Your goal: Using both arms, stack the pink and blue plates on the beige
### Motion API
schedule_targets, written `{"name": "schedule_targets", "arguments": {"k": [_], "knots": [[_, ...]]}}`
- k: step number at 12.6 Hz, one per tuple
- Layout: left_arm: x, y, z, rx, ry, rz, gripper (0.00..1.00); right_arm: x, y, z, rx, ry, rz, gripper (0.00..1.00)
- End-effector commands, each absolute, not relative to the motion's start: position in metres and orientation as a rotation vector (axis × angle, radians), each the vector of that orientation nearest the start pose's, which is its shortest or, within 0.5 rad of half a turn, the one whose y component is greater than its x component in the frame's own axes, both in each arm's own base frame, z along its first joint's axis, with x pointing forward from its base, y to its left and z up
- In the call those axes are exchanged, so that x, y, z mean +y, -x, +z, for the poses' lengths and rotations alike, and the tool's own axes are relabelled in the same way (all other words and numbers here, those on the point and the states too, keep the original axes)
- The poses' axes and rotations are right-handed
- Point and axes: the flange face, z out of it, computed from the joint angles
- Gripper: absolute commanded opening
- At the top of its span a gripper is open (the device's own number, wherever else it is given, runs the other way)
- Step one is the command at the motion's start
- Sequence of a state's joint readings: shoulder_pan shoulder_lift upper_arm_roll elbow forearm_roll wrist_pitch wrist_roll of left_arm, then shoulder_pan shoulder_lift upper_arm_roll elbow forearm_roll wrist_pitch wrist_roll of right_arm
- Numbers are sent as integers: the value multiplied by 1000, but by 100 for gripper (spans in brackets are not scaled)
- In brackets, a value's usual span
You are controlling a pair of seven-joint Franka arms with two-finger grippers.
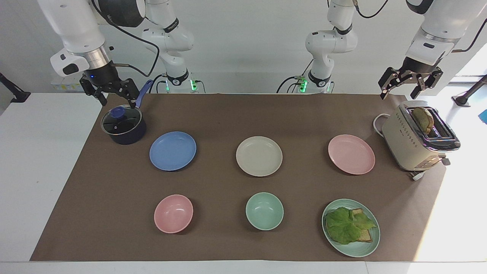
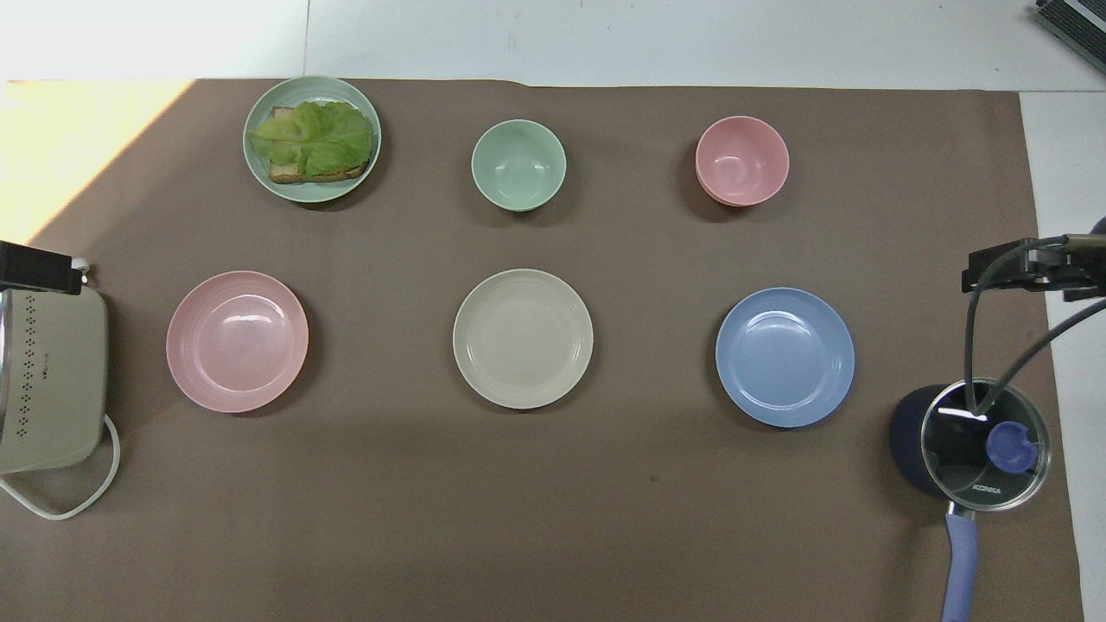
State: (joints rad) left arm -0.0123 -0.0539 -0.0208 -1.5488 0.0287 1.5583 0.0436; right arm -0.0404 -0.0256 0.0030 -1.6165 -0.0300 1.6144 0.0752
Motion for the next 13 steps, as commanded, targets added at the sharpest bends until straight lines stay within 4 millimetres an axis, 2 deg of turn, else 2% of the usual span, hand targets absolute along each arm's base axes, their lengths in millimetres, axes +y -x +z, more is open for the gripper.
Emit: {"name": "schedule_targets", "arguments": {"k": [1,4,13], "knots": [[-11,-531,667,133,3100,-89,100,-23,-548,622,183,3163,-59,100],[-4,-530,666,123,3100,-82,100,-24,-548,623,188,3162,-62,100],[-4,-524,658,124,3102,-56,100,-20,-547,622,183,3163,-57,100]]}}
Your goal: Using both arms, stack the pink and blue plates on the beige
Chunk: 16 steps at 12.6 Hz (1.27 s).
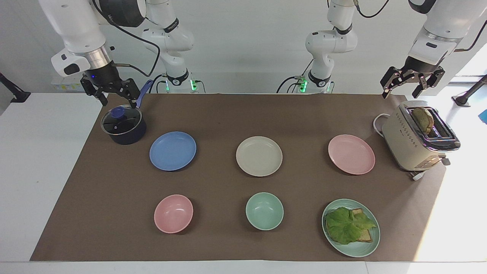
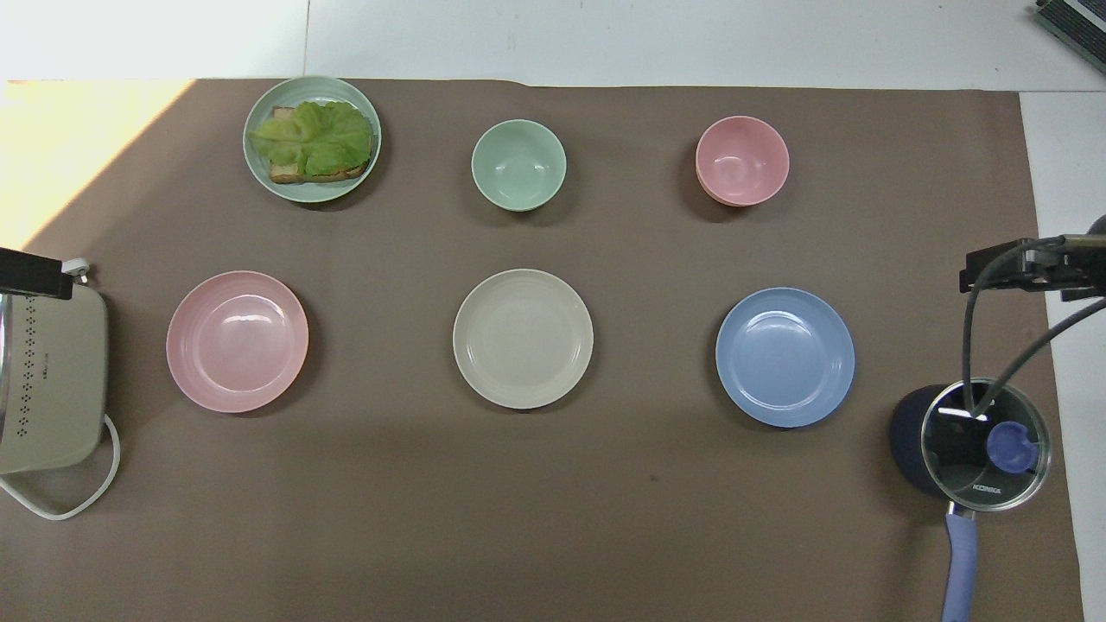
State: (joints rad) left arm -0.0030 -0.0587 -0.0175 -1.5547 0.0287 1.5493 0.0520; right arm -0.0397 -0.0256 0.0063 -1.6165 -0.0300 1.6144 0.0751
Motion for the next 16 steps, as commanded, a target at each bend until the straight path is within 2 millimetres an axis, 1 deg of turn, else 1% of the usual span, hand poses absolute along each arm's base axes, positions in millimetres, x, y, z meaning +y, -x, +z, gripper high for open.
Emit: {"name": "schedule_targets", "arguments": {"k": [1,5,11,16], "knots": [[-3,-525,656,124,3101,-51,100,-20,-547,622,180,3163,-55,100],[4,-525,656,107,3101,-53,100,-21,-547,622,188,3163,-57,100],[5,-526,650,105,3101,-43,100,-24,-547,622,195,3162,-57,100],[5,-526,650,93,3102,-38,100,-25,-547,623,190,3164,-59,100]]}}
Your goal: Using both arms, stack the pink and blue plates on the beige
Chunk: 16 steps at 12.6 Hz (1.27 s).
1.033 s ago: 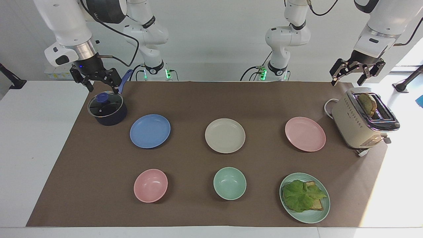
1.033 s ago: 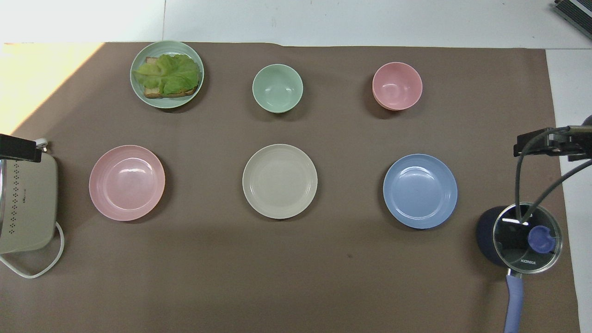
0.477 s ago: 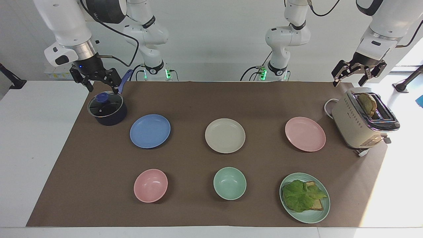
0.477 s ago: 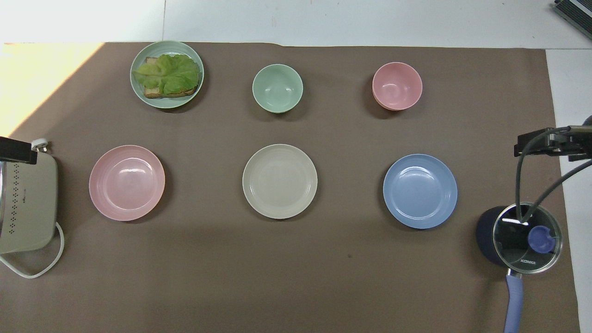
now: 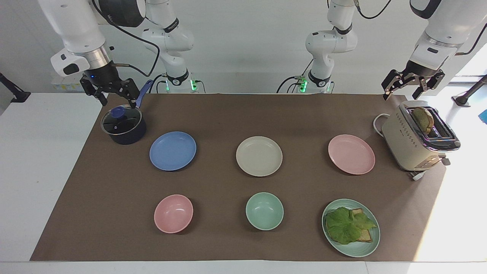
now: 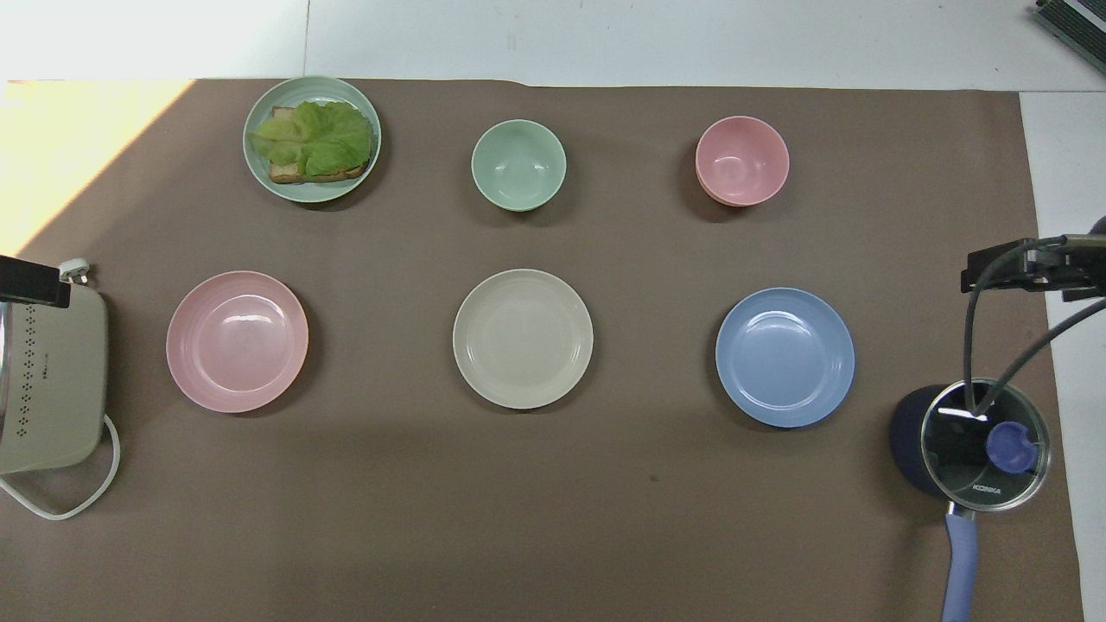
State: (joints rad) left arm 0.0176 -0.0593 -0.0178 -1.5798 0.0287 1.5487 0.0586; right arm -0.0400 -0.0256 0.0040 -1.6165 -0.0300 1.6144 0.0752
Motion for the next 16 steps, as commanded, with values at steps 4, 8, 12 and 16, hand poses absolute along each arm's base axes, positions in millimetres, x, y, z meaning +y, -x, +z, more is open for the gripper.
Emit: {"name": "schedule_targets", "arguments": {"k": [4,8,12,16], "knots": [[-2,-525,653,102,3101,-41,100,-25,-547,622,185,3164,-57,100],[2,-525,652,100,3101,-39,100,-24,-547,622,200,3163,-57,100],[3,-525,651,103,3101,-36,100,-25,-547,623,205,3163,-60,100],[3,-527,630,97,3103,16,100,-25,-550,625,201,3161,-105,100]]}}
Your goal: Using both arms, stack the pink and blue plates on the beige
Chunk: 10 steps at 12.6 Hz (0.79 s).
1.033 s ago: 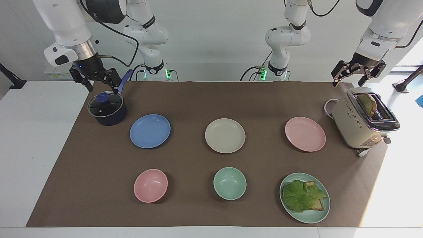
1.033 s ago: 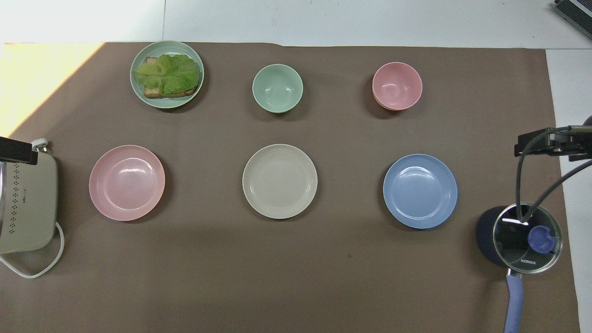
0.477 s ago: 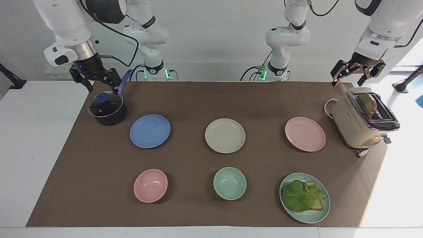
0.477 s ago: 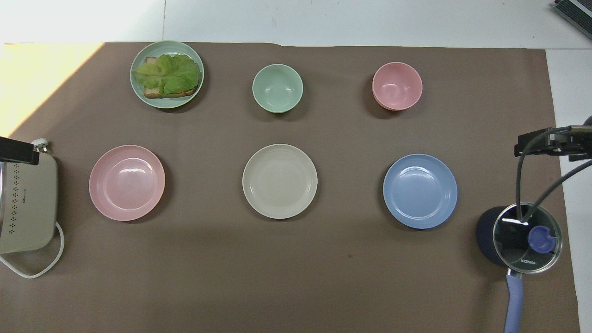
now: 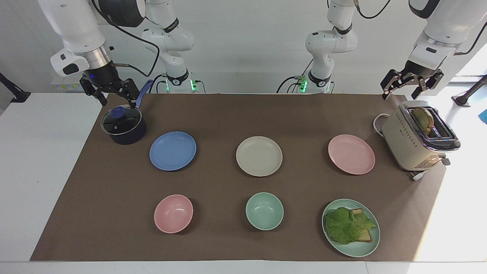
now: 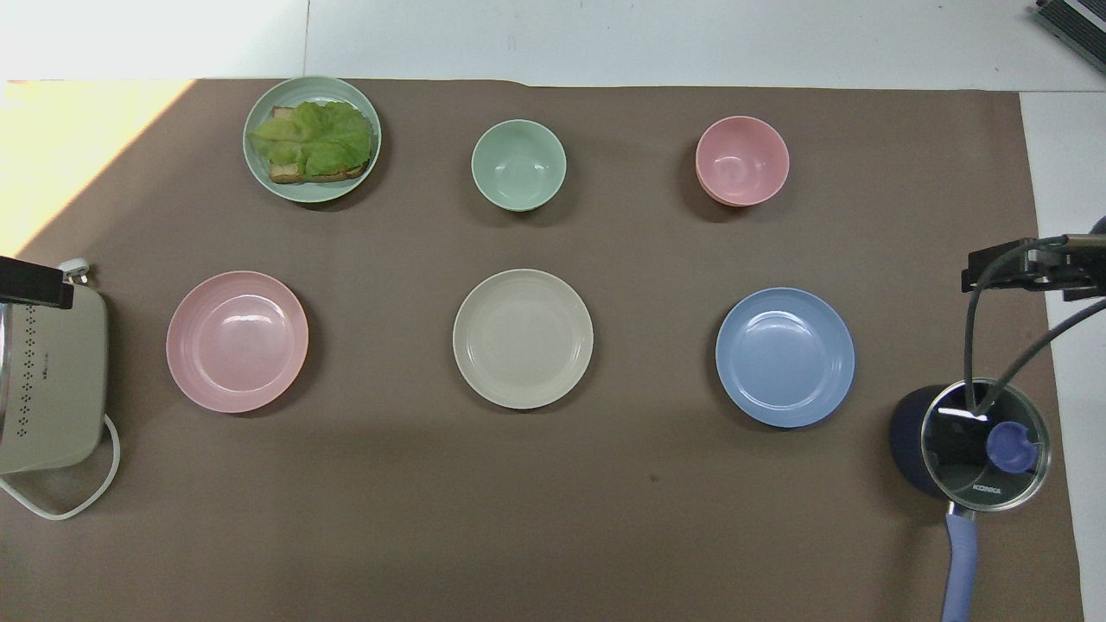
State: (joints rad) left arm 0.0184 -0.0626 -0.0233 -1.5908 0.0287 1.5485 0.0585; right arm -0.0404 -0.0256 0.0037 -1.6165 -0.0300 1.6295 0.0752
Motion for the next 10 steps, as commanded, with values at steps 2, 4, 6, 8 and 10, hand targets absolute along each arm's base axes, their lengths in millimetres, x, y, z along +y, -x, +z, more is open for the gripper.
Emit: {"name": "schedule_targets", "arguments": {"k": [2,4,6,8,10], "knots": [[12,-534,581,70,3106,43,100,-25,-551,624,201,3159,-108,100],[28,-541,538,27,3107,-9,100,-25,-551,624,204,3161,-108,100],[40,-549,499,-3,3110,29,100,-25,-551,623,203,3159,-110,100],[50,-559,460,-25,3113,51,100,-25,-552,621,200,3158,-144,100],[59,-562,417,-41,3117,139,100,-26,-553,620,204,3156,-159,100]]}}
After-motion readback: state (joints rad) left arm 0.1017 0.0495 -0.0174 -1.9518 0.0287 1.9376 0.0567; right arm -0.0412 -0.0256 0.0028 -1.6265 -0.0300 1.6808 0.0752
